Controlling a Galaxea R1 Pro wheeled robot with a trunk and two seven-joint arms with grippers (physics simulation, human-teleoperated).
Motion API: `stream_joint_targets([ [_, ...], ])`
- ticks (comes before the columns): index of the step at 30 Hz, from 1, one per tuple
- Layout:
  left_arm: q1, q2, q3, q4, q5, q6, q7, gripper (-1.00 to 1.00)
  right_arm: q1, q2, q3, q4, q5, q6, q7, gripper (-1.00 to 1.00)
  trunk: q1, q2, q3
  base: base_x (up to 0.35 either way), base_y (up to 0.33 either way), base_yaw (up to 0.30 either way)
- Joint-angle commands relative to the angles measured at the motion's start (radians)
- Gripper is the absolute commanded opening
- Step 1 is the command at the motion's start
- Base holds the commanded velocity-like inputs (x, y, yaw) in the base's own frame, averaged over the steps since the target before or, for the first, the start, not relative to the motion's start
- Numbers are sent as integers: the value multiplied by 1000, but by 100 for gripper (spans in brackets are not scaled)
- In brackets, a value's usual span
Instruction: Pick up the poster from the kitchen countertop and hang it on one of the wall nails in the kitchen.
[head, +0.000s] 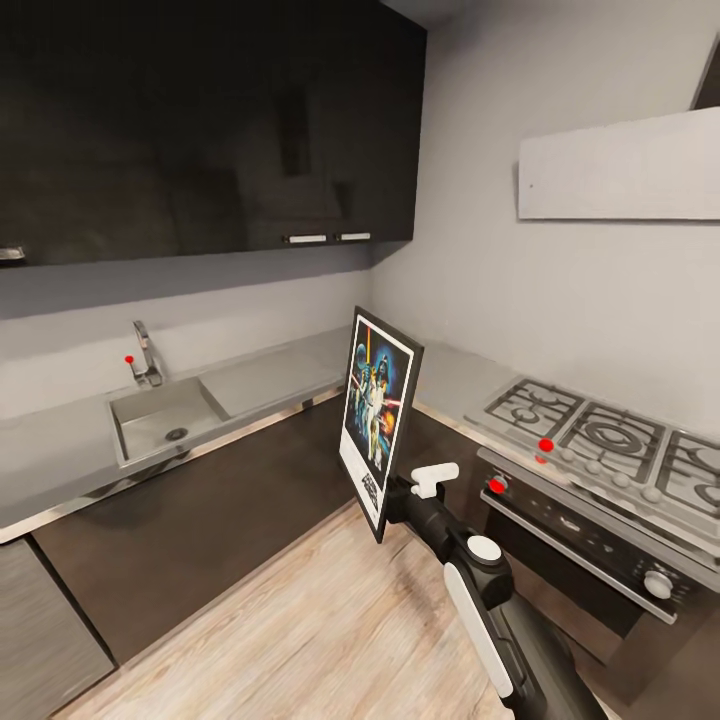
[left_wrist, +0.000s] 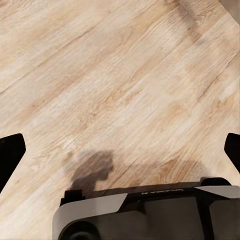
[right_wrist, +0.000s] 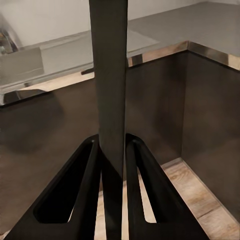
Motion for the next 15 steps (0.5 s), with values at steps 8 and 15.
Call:
stream_joint_targets([
  [8,0,-1,2,-1,8,1,-5,100,-1,1,-1,-1,-8,5,4,-100,-15,26,11,0,0,0],
  [15,0,0,2,-1,8,1,-5,100,-1,0,-1,0,-8,5,4,-100,-15,26,11,0,0,0],
])
